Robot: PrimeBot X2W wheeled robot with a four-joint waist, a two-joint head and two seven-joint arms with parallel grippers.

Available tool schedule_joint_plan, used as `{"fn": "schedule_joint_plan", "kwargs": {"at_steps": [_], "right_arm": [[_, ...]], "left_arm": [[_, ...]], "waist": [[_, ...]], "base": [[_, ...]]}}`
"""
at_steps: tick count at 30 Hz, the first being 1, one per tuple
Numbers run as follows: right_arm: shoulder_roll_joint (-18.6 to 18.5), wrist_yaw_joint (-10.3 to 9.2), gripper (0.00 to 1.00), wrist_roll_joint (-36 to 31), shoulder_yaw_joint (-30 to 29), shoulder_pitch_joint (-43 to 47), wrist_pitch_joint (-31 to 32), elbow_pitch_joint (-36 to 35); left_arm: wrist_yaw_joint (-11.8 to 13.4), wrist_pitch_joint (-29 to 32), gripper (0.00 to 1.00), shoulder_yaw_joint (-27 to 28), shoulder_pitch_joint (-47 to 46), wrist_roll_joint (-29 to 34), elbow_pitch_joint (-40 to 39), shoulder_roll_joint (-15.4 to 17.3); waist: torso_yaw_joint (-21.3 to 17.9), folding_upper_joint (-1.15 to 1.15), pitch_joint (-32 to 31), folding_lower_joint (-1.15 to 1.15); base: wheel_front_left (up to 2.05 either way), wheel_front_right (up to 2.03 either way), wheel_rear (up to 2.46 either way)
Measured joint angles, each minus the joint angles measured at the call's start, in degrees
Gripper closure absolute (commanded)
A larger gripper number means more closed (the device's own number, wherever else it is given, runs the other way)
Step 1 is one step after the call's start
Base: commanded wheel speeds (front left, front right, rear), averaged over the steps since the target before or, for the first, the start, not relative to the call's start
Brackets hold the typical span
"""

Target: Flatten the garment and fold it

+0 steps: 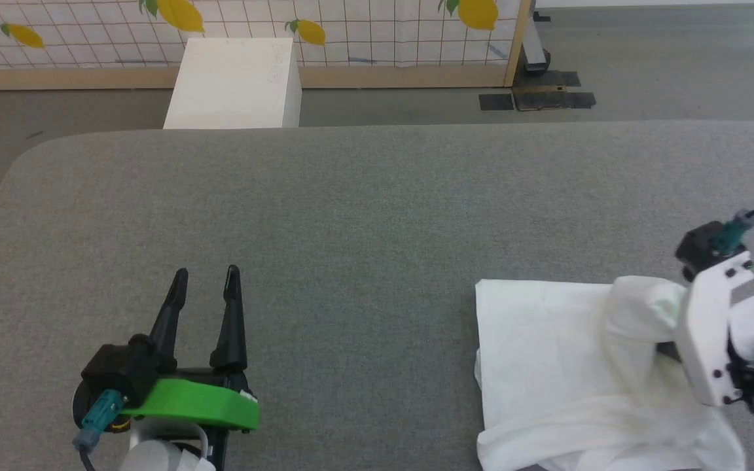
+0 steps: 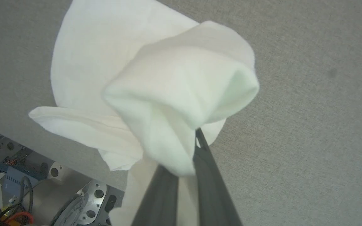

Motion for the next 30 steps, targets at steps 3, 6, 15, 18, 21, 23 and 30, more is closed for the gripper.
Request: {"fn": "schedule_joint_plan", "kwargs": {"at_steps": [3,6,15,18,21,23,30], "right_arm": [[3.81,0.00,1.00,-0.73,0.97,0.01,0.19,-0.99],[7.34,0.00,1.00,-1.99,2.23,-0.17,-0.49,-0.33],[15.97,-0.01,1.00,-5.63,3.58,-3.01,-7.21,8.02],[18.72,-0.01,1.00,-7.12,3.41,-3.99,-9.81,11.44],[20.86,-0.01,1.00,-8.88,2.70,-4.77,-12.47,14.84],[21.73,-0.01,1.00,-10.47,2.22,-5.22,-13.84,17.18],[23.66,-0.01,1.00,-13.04,2.68,-6.13,-16.13,22.51]], "left_arm": [[-0.02,0.00,0.00,-0.07,0.18,-0.31,0.01,-0.01],[-0.04,-0.01,0.00,-0.36,0.18,-0.53,0.03,-0.01],[-0.04,-0.01,0.00,-0.79,0.13,-0.82,0.14,-0.04],[-0.04,0.00,0.00,-0.92,0.10,-1.02,0.16,-0.04],[-0.03,0.00,0.00,-1.20,0.05,-1.07,0.15,-0.04],[0.01,-0.01,0.00,-1.44,0.04,-1.29,0.15,-0.05],[0.23,-0.01,0.00,-2.01,0.03,-1.54,0.24,-0.05]], "waist": [[0.22,0.00,0.06,0.00],[0.59,0.00,0.42,0.00],[1.81,0.00,2.09,0.00],[2.15,0.00,2.72,0.00],[2.54,0.00,3.38,0.00],[2.83,0.00,3.78,0.00],[3.37,0.00,4.31,0.00]], "base": [[0.00,0.00,0.00],[0.00,0.00,0.00],[0.00,0.00,0.00],[0.00,0.00,0.00],[0.00,0.00,0.00],[0.00,0.00,0.00],[0.00,0.00,0.00]]}}
